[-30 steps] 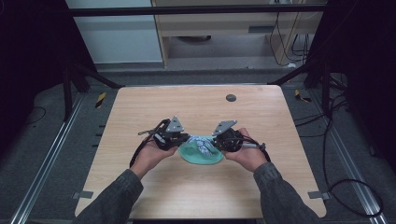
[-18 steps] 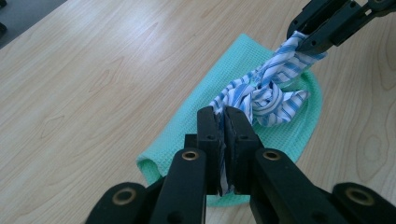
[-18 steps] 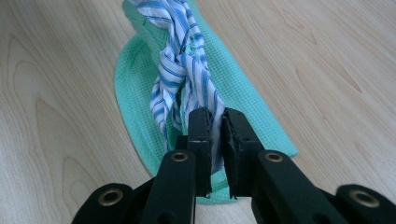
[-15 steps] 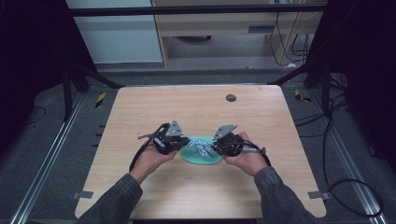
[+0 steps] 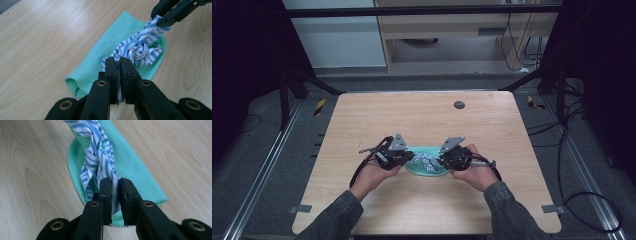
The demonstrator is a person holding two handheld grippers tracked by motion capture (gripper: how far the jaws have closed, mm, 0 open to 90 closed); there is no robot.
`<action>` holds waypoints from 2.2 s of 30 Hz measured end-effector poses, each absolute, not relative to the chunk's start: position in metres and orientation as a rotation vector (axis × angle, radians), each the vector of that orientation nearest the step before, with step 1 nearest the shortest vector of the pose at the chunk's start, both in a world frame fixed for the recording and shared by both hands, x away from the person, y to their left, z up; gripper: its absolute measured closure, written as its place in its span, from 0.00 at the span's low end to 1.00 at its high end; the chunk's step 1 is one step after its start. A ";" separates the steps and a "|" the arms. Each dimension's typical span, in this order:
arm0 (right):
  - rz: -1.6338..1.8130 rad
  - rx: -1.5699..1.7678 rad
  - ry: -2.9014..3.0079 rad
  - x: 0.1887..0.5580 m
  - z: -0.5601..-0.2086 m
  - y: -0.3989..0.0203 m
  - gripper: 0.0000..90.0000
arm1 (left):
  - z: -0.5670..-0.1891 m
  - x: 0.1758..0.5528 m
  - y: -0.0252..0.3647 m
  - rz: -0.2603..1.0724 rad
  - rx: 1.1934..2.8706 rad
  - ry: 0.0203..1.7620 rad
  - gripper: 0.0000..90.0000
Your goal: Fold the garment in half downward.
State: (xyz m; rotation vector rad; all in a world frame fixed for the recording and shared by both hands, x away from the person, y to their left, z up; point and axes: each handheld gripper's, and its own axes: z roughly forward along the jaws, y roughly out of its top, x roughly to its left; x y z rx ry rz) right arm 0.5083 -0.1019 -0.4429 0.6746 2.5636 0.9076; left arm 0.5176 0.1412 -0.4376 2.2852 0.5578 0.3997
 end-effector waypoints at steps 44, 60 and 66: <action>0.909 0.656 2.625 0.477 -0.470 -0.100 0.95 | -0.468 0.491 0.156 0.322 2.306 0.522 0.97; 0.843 0.570 2.685 0.468 -0.475 -0.094 1.00 | -0.479 0.483 0.161 0.305 2.337 0.498 0.98; 0.806 0.547 2.712 0.467 -0.476 -0.093 1.00 | -0.482 0.480 0.162 0.295 2.348 0.490 0.98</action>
